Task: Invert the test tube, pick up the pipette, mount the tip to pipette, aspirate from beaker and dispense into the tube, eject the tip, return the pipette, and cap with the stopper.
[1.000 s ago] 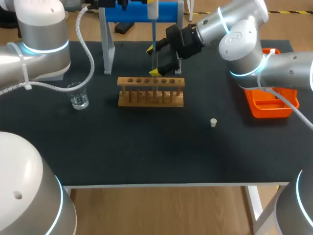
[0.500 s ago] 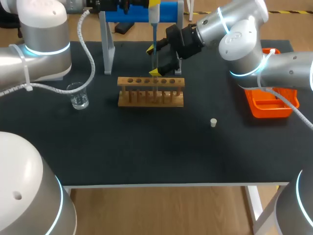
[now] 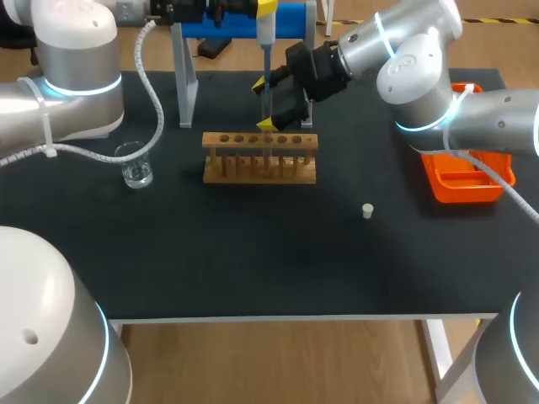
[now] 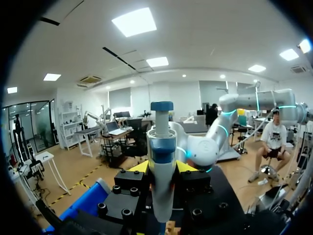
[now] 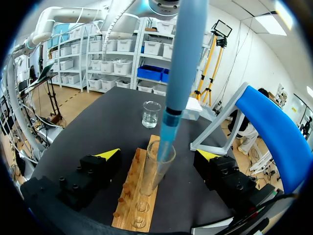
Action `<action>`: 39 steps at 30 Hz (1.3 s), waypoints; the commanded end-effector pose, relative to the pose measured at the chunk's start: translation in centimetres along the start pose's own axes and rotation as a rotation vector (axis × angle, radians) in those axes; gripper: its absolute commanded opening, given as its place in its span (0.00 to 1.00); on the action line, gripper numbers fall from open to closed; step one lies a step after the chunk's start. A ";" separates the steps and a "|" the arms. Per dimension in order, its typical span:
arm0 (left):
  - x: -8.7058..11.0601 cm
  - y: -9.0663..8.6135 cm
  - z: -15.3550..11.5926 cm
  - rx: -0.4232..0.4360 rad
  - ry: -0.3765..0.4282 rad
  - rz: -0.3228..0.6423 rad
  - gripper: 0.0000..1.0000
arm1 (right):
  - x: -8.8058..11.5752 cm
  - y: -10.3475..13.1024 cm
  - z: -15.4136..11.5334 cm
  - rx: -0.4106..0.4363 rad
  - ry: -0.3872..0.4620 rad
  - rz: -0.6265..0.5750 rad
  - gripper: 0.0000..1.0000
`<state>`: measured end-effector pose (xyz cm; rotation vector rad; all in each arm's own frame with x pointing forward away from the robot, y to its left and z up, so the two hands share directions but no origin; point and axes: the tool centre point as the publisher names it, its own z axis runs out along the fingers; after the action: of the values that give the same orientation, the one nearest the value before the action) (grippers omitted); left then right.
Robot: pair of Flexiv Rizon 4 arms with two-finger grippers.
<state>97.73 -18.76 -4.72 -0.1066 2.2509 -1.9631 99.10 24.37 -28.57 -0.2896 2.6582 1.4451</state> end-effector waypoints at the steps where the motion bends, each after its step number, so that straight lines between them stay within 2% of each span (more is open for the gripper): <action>1: 0.1 0.0 -0.2 -0.002 0.001 0.000 0.00 | 0.0 0.0 -0.1 0.001 0.001 0.000 1.00; 39: 0.0 1.3 0.7 -0.009 0.020 -0.020 0.00 | 0.0 0.0 -0.1 0.001 0.001 0.000 1.00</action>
<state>97.73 -19.28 -6.06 -0.1163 2.2763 -1.9719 99.10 24.37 -28.57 -0.2896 2.6582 1.4451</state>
